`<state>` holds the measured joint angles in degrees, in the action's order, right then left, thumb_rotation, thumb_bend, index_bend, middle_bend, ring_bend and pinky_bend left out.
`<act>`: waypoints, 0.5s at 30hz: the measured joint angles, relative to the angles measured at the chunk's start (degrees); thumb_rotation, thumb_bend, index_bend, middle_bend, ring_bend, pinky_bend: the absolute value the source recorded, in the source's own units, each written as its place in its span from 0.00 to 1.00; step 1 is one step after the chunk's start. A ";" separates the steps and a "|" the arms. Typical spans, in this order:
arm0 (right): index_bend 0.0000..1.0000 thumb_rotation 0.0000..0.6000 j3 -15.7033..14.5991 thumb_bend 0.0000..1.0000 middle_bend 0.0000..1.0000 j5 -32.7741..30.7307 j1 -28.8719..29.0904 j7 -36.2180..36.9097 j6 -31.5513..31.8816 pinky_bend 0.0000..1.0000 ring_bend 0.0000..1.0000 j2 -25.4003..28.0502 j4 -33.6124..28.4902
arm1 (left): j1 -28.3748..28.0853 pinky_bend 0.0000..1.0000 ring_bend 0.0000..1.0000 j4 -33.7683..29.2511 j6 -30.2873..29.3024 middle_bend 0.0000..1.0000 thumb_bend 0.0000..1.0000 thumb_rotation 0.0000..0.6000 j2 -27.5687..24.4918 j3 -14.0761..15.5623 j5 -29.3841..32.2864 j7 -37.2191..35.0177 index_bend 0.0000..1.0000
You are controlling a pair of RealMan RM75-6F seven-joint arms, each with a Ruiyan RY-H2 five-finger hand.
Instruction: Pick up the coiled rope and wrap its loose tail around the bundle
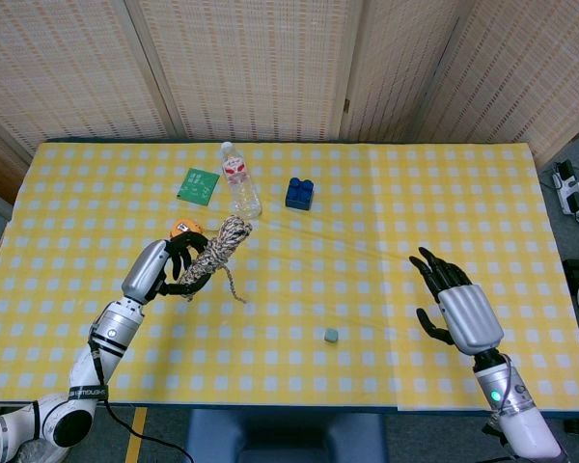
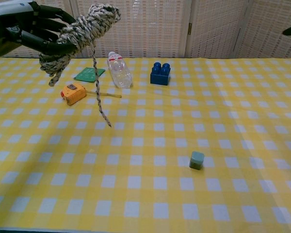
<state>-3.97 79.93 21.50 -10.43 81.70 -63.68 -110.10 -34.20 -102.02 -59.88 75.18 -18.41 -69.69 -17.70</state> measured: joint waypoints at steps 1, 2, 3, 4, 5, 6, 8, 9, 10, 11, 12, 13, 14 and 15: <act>0.00 1.00 -0.60 0.47 0.04 0.97 -1.15 0.80 1.06 0.15 0.11 0.39 0.59 | 0.05 0.75 0.65 0.15 -0.10 0.66 0.77 1.00 -0.03 0.03 0.09 -0.19 0.65; 0.00 1.00 -1.13 0.47 0.05 1.89 -2.27 1.52 2.12 0.15 0.11 0.69 1.28 | 0.09 0.75 0.65 0.24 -0.18 0.66 0.77 1.00 -0.06 0.04 0.15 -0.32 0.65; 0.00 1.00 -1.73 0.47 0.05 2.96 -3.69 2.29 3.47 0.15 0.11 0.96 2.26 | 0.12 0.75 0.65 0.34 -0.27 0.66 0.77 1.00 -0.08 0.05 0.20 -0.45 0.65; 0.00 1.00 -2.11 0.47 0.05 3.67 -4.71 2.77 4.44 0.15 0.11 1.06 2.99 | 0.16 0.75 0.65 0.44 -0.39 0.66 0.77 1.00 -0.08 0.07 0.24 -0.60 0.65; 0.00 1.00 -2.41 0.47 0.05 4.35 -5.68 3.19 5.35 0.15 0.11 1.08 3.73 | 0.18 0.75 0.65 0.49 -0.44 0.66 0.77 1.00 -0.08 0.09 0.25 -0.72 0.65; 0.00 1.00 -2.72 0.47 0.06 5.19 -6.85 3.70 6.45 0.15 0.11 0.97 4.75 | 0.19 0.75 0.65 0.55 -0.48 0.66 0.77 1.00 -0.08 0.12 0.24 -0.83 0.65; 0.00 1.00 -3.00 0.47 0.06 6.21 -8.31 4.36 7.62 0.15 0.11 0.47 6.20 | 0.18 0.75 0.65 0.70 -0.60 0.66 0.77 1.00 -0.06 0.17 0.14 -1.02 0.65; 0.00 1.00 -3.13 0.47 0.06 6.72 -9.13 4.67 8.01 0.15 0.11 -0.04 7.03 | 0.18 0.75 0.65 0.73 -0.69 0.66 0.77 1.00 -0.05 0.19 0.09 -1.06 0.65; 0.00 1.00 -3.16 0.47 0.06 7.00 -9.63 4.79 8.14 0.15 0.11 -0.45 7.53 | 0.18 0.75 0.65 0.77 -0.84 0.66 0.77 1.00 -0.01 0.20 0.01 -1.10 0.65; 0.00 1.00 -3.14 0.47 0.06 7.18 -10.05 4.82 8.24 0.15 0.11 -0.85 7.94 | 0.18 0.75 0.65 0.81 -0.96 0.66 0.77 1.00 0.02 0.23 -0.09 -1.12 0.65; 0.00 1.00 -3.01 0.47 0.06 7.29 -10.46 4.62 8.39 0.15 0.10 -1.22 8.39 | 0.19 0.75 0.65 0.85 -1.10 0.66 0.77 1.00 0.04 0.26 -0.20 -1.12 0.65; 0.00 1.00 -2.85 0.47 0.06 7.33 -10.68 4.31 8.57 0.15 0.10 -1.43 8.60 | 0.21 0.75 0.65 0.91 -1.29 0.66 0.77 1.00 0.08 0.30 -0.35 -1.12 0.65; 0.00 1.00 -2.63 0.47 0.06 7.35 -10.97 3.88 8.84 0.15 0.11 -1.70 8.85 | 0.22 0.75 0.65 0.99 -1.44 0.66 0.77 1.00 0.12 0.32 -0.46 -1.15 0.65; 0.00 1.00 -2.26 0.47 0.06 7.38 -11.46 3.23 9.33 0.15 0.11 -2.16 9.33 | 0.22 0.75 0.65 1.09 -1.52 0.66 0.77 1.00 0.17 0.35 -0.56 -1.22 0.65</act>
<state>-6.23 87.31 10.04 -7.20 91.03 -65.84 -100.77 -33.98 -100.93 -61.40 75.35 -18.06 -70.25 -18.92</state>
